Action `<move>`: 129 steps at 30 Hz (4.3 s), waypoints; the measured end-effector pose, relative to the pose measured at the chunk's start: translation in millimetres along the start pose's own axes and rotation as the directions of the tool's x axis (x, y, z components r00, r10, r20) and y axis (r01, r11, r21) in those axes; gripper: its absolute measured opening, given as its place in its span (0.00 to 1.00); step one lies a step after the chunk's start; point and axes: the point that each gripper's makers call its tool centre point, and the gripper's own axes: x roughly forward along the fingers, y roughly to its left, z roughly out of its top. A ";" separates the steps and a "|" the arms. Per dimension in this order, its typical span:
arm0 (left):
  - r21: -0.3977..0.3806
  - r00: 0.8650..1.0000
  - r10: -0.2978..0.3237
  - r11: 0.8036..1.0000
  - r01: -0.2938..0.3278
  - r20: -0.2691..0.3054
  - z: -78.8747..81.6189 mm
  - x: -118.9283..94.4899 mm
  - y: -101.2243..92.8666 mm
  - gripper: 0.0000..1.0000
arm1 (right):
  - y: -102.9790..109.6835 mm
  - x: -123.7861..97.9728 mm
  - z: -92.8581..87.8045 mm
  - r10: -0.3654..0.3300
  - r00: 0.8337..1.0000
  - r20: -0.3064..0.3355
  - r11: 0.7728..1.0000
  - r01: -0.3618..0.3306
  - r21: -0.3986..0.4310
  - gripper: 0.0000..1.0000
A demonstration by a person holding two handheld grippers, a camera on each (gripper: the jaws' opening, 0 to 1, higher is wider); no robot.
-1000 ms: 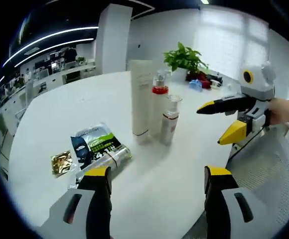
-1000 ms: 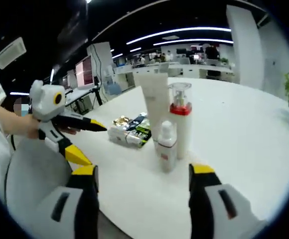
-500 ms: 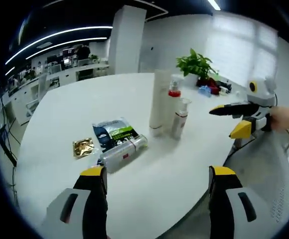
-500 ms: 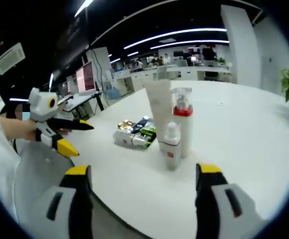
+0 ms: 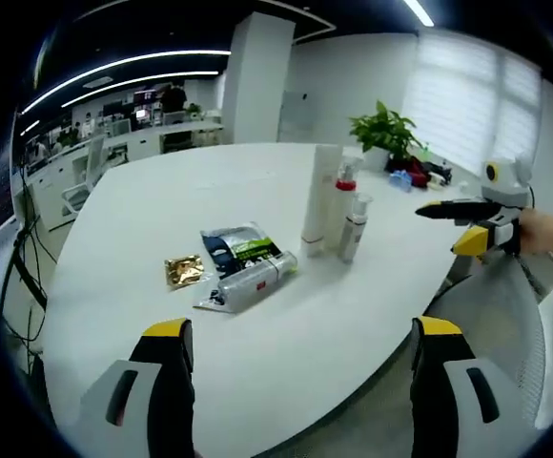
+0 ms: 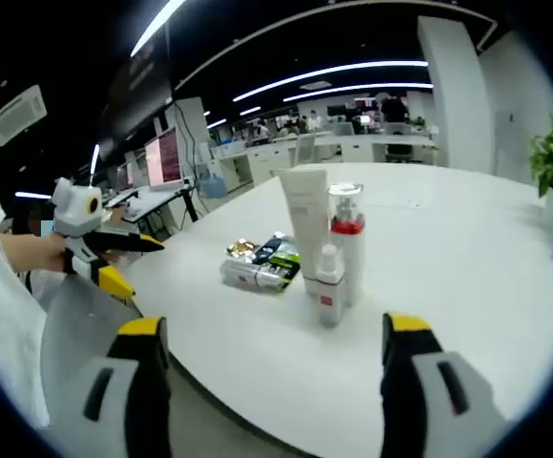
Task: Arrange the skincare products in the storage area until every visible bottle or jar stands upright without overlapping.
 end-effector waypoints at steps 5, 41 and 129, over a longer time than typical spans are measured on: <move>0.015 1.000 -0.002 1.000 0.002 -0.001 -0.5 -2.0 -3.3 0.97 | -1.2 0.0 0.7 -0.007 1.000 0.007 1.000 0.007 0.000 0.96; 0.218 0.983 -0.027 0.974 0.068 -0.184 7.8 52.6 16.0 0.89 | -8.6 2.8 -5.3 -0.033 0.999 -0.007 0.999 0.033 0.019 0.99; 0.137 0.937 -0.172 0.965 0.222 -0.305 -6.4 126.3 31.8 0.17 | -0.3 7.1 2.3 -0.015 1.000 0.017 0.990 0.013 0.141 0.95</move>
